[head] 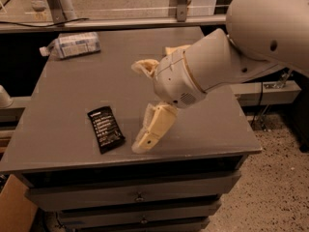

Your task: Move rxbar chocolate near blue plastic bottle

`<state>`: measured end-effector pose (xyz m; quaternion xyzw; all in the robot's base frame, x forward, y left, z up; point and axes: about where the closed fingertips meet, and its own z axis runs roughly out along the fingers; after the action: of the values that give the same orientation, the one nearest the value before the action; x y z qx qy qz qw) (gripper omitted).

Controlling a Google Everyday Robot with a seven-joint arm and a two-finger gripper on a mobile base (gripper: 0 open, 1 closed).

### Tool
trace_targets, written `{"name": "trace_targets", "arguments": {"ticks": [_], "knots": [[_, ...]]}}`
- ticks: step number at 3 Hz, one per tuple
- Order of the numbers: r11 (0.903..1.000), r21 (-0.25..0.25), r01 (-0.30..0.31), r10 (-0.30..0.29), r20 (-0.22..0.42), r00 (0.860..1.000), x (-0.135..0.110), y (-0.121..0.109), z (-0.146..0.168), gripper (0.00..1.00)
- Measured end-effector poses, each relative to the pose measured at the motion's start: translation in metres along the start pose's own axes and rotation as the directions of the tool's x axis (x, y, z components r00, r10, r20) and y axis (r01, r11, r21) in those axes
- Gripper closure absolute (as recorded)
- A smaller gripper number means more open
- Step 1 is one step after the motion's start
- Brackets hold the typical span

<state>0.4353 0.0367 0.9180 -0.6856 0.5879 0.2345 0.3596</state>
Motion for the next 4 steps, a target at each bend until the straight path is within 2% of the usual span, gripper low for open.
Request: {"name": "trace_targets", "arguments": {"ticks": [1,2,4], "knots": [[0.9999,-0.015,-0.006,0.007,0.059,0.998,-0.006,-0.003,0.042,0.00],[0.9996,-0.028,-0.008,0.011,0.087,0.996,-0.008,-0.005,0.080,0.00],[0.9987,-0.036,-0.037,0.039,0.075,0.996,0.004,-0.008,0.117,0.00]]}}
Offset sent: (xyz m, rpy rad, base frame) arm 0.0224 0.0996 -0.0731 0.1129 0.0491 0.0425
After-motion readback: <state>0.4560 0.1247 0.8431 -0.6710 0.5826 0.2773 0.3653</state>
